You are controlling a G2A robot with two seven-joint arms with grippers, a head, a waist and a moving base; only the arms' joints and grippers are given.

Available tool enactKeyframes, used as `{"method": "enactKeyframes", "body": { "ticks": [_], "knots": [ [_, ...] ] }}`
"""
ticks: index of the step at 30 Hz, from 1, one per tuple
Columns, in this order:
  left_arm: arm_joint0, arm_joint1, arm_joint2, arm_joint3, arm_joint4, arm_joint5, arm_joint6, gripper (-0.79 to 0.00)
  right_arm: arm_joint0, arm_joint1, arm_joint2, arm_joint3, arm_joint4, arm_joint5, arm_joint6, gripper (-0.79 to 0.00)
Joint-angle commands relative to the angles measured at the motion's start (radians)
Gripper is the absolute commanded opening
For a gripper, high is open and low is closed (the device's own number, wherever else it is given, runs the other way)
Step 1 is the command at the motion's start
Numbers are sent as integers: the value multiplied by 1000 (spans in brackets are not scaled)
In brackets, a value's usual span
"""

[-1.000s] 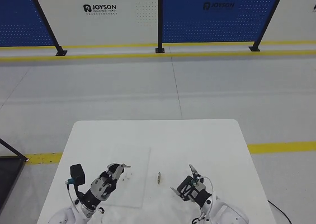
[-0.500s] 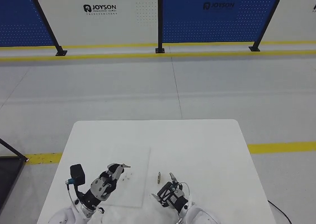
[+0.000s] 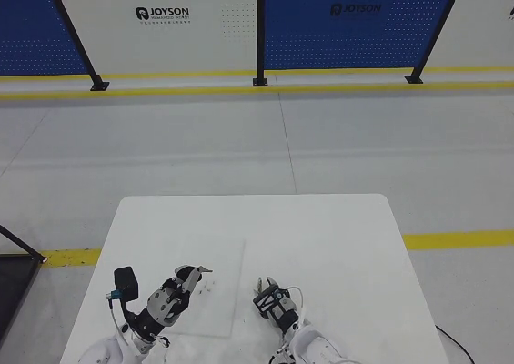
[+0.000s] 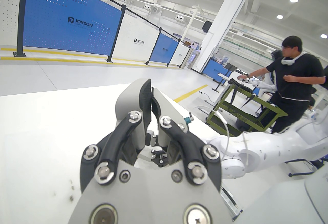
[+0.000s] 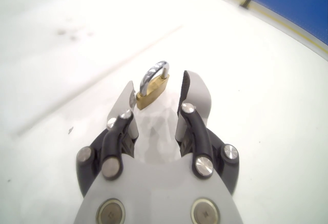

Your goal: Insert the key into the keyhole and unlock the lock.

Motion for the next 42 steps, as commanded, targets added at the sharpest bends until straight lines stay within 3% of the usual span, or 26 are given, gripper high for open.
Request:
{"method": "enactKeyframes", "body": {
  "ticks": [1, 12, 20, 27, 31, 35, 42],
  "knots": [
    [0, 0, 0, 0, 0, 0, 0, -785, 9, -5, -5, 14, 8, 2, -1, -453],
    [0, 0, 0, 0, 0, 0, 0, -785, 47, -27, -25, 61, 28, 8, 5, -462],
    [0, 0, 0, 0, 0, 0, 0, -785, 56, -34, -21, 75, 46, -3, 0, -785],
    [0, 0, 0, 0, 0, 0, 0, -785, 55, -34, -4, 66, 66, -36, -18, -785],
    [0, 0, 0, 0, 0, 0, 0, -785, 27, -19, 51, -10, 110, -77, -81, -785],
    [0, 0, 0, 0, 0, 0, 0, -785, -25, 10, 153, -127, 240, -261, -123, -785],
    [-16, -2, 26, -8, -29, -12, 5, -785, -110, 55, 331, -274, 565, -641, -90, -785]
  ]
}}
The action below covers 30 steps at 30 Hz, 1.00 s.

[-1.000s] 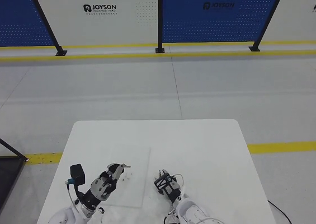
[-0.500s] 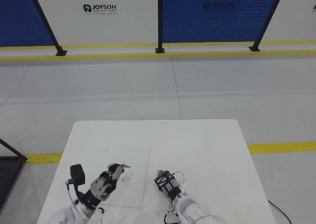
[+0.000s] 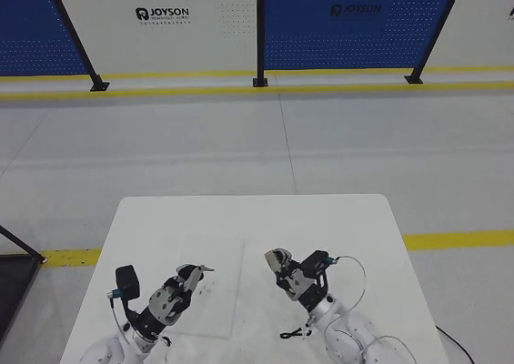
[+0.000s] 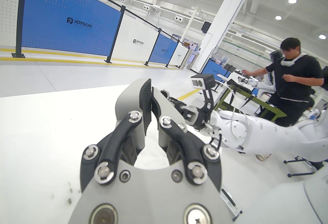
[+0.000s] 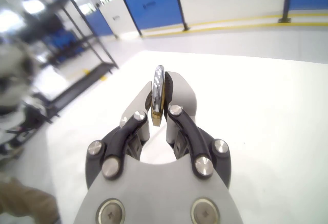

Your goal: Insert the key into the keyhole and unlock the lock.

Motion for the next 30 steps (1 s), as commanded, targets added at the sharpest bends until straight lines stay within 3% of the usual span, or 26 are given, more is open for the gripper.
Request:
{"method": "enactKeyframes", "body": {
  "ticks": [1, 9, 13, 30],
  "knots": [
    [-4, -1, 15, 2, -14, -20, 16, -785, -14, 6, 20, -20, 79, -91, 10, -785],
    [-43, -11, 103, 56, -136, -162, 89, -785, -14, 9, 18, -13, 295, -322, -3, -785],
    [-76, -14, 163, 98, -208, -207, 66, -785, 0, 11, 3, 17, 381, -412, 33, -785],
    [-95, -13, 170, 118, -219, -189, 30, -785, 1, 10, -1, 15, 383, -397, 40, -785]
  ]
}}
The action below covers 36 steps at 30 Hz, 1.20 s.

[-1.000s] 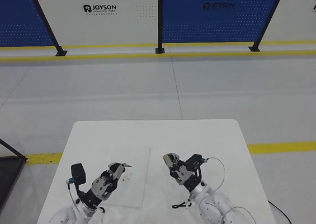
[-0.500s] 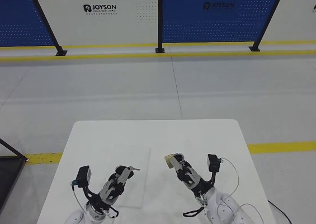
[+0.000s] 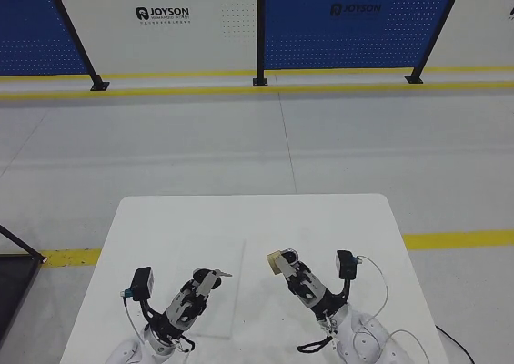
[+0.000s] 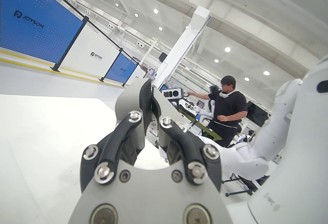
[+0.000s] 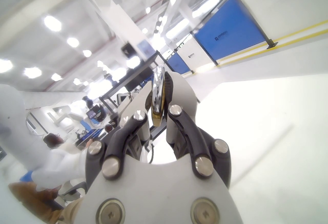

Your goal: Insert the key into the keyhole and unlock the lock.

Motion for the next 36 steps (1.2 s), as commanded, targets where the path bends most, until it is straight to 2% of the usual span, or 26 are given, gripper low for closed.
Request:
{"method": "enactKeyframes", "body": {
  "ticks": [1, 5, 9, 15, 21, 24, 36],
  "knots": [
    [-7, -2, 13, -9, -21, 13, 0, -785, 3, -3, -10, -4, 9, 24, -1, -785],
    [-20, -16, 63, 5, -69, 1, 72, -785, 11, -23, -60, 11, 80, 22, -112, -785],
    [-47, -41, 119, 52, -69, -14, 221, -785, 31, -53, -128, 53, 101, -6, -258, -785],
    [-96, -76, 220, 121, -13, -14, 387, -785, 73, -104, -215, 115, -9, 1, -494, -785],
    [-146, -97, 291, 178, 35, -14, 442, -785, 93, -138, -262, 166, -167, -7, -676, -785],
    [-161, -104, 300, 190, 49, -14, 457, -785, 98, -146, -269, 188, -216, -18, -718, -785],
    [-194, -131, 331, 211, 55, -12, 459, -785, 98, -146, -269, 188, -216, -18, -718, -785]
  ]
}}
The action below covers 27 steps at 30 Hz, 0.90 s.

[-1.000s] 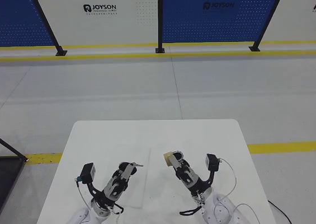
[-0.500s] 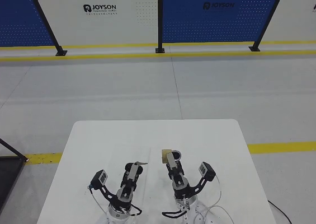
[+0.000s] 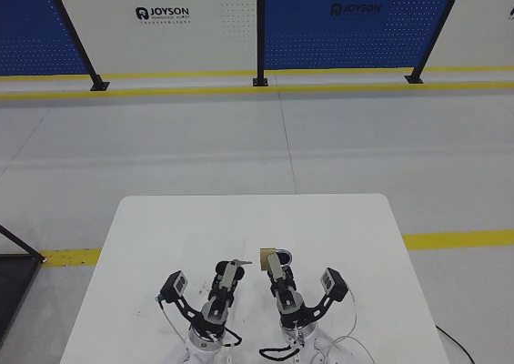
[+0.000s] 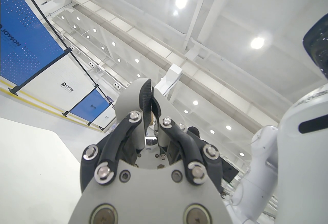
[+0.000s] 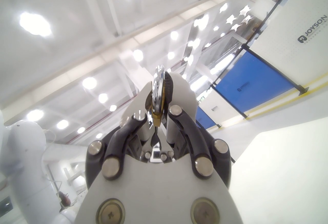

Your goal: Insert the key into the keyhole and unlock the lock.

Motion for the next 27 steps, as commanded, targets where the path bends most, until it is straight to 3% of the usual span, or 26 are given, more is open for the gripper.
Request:
{"method": "enactKeyframes", "body": {
  "ticks": [1, 27],
  "knots": [
    [-4, -4, 4, 6, 5, 4, 4, -785, 0, 0, 0, 0, 0, 0, 0, -785],
    [-25, -35, 12, 32, 17, 15, -6, -785, 0, 0, 0, 0, 0, 0, 0, -785]
  ]
}}
